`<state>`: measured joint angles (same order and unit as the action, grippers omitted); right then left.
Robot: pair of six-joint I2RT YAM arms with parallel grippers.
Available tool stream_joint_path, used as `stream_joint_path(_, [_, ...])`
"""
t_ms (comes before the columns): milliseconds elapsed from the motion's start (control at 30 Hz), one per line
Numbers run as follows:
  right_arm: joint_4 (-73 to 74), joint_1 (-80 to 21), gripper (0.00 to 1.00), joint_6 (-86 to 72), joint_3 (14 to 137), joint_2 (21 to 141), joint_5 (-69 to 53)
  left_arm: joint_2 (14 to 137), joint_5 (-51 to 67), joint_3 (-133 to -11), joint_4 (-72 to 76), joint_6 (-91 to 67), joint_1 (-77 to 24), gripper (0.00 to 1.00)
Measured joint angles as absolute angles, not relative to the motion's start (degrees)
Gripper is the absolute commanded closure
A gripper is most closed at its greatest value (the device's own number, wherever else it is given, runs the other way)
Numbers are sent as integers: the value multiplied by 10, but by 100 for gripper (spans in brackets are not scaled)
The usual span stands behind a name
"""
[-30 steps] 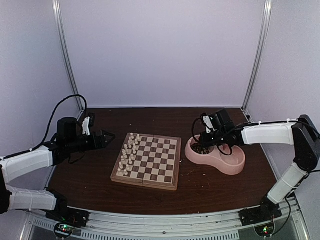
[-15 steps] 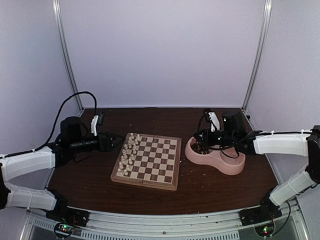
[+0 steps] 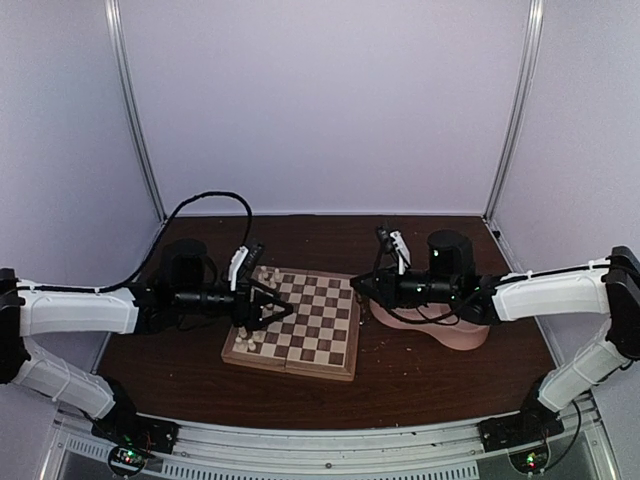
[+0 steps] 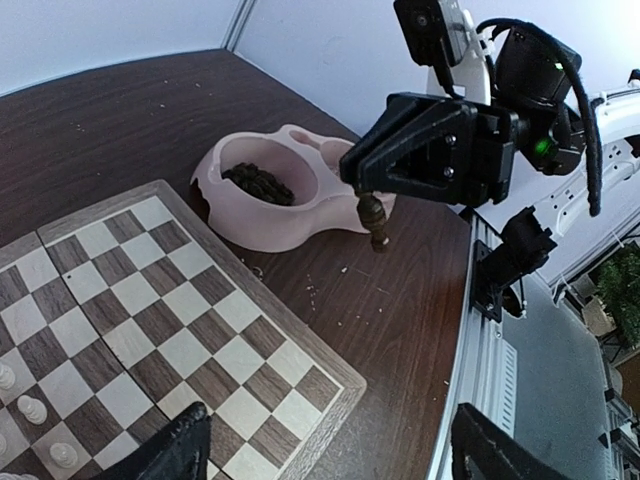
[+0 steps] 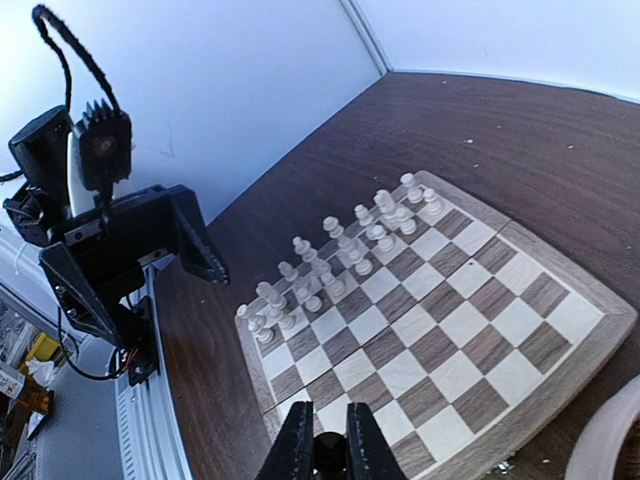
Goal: Set up the chess pieces on the board
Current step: Pass from the right arm to the left
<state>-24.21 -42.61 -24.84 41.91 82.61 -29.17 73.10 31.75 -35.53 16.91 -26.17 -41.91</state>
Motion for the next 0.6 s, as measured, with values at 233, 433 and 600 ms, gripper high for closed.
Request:
stream_joint_path(233, [-267, -475, 90, -257, 422, 857, -302, 795, 317, -364, 223, -265, -457, 23])
stream_joint_path(433, [-276, -498, 90, -257, 431, 875, -304, 874, 315, -371, 279, -275, -489, 27])
stream_joint_path(600, [-281, -507, 90, -257, 440, 880, -305, 904, 309, -371, 319, -280, -507, 32])
